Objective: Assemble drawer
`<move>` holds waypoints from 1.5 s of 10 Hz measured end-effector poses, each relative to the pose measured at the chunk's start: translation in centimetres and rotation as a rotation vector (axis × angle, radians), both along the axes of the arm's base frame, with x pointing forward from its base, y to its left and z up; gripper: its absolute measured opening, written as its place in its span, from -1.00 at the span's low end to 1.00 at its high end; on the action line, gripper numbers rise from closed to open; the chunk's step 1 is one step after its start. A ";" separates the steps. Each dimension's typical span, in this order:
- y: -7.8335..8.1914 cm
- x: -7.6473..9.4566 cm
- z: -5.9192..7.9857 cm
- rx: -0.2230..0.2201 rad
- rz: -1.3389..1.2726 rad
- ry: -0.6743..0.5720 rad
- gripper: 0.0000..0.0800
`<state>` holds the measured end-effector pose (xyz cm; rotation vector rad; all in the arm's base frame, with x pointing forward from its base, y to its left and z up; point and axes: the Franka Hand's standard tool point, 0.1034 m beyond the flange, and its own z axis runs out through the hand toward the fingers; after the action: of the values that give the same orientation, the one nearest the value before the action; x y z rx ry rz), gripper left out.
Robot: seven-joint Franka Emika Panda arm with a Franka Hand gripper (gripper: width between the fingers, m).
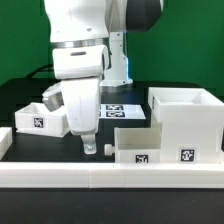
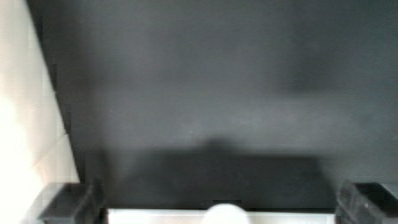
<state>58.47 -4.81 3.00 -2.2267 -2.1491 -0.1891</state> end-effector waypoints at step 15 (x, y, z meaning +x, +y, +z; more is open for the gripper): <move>3.3 0.4 -1.0 0.029 0.016 -0.014 0.62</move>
Offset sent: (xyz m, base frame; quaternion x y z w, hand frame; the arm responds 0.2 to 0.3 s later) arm 0.0000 0.0000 0.0000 0.0000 0.0000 0.0000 1.0000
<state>58.87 -1.53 1.95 -2.1988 -2.1564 -0.2348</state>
